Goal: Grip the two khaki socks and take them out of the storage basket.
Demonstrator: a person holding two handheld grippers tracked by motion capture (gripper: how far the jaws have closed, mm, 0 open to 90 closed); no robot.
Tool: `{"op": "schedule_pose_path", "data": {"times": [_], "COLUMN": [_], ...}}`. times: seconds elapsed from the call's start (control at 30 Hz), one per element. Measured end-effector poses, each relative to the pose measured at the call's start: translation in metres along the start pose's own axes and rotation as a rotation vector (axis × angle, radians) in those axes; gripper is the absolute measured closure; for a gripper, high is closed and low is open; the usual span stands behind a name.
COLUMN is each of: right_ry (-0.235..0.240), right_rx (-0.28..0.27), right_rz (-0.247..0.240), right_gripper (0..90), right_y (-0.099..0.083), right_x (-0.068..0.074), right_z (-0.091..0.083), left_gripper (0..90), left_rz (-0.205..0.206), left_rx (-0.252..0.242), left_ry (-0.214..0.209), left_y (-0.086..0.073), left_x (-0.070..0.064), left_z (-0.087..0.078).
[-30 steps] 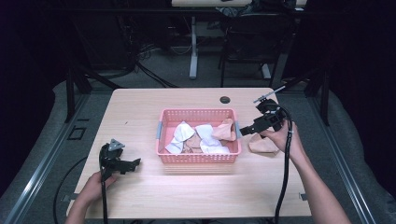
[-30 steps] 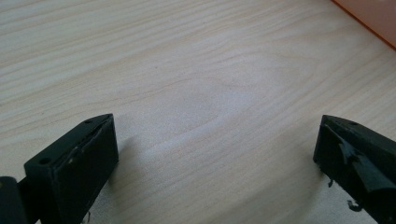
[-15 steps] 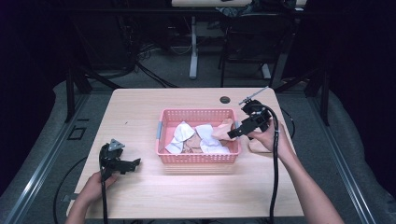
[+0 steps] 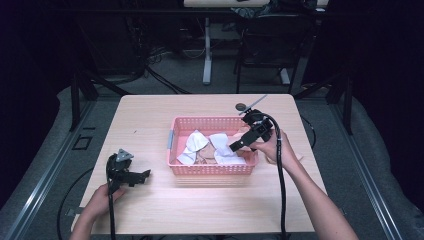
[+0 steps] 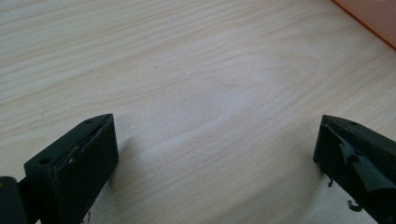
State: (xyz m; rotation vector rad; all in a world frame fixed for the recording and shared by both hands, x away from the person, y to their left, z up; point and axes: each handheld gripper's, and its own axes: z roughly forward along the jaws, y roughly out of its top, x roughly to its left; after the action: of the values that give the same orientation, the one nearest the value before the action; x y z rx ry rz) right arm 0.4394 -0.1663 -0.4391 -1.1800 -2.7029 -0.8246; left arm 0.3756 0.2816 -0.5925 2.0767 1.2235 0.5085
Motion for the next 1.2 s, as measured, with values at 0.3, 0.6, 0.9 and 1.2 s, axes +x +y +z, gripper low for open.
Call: {"op": "schedule_pose_path", "data": {"times": [0.3, 0.6, 0.9, 1.2], "right_ry": [-0.015, -0.059, -0.105, -0.113], "right_rx": [0.048, 0.068, 0.122, 0.140], "right_rz": [0.080, 0.124, 0.151, 0.148], "right_gripper": [14.1, 16.5, 16.3, 18.2], "right_y": [-0.004, -0.005, -0.007, -0.003], "right_x": [-0.013, -0.019, -0.020, -0.026], "right_z": [0.024, 0.033, 0.043, 0.056], "left_gripper": [0.0, 0.0, 0.0, 0.0], "left_rz": [0.000, 0.000, -0.002, -0.002], "left_rx": [0.000, 0.001, 0.000, 0.000], "left_ry": [0.000, 0.000, 0.001, 0.001], "left_y": [0.000, 0.000, 0.000, 0.000], "left_x": [0.000, 0.000, 0.000, 0.000], "left_z": [0.000, 0.000, 0.000, 0.000]}}
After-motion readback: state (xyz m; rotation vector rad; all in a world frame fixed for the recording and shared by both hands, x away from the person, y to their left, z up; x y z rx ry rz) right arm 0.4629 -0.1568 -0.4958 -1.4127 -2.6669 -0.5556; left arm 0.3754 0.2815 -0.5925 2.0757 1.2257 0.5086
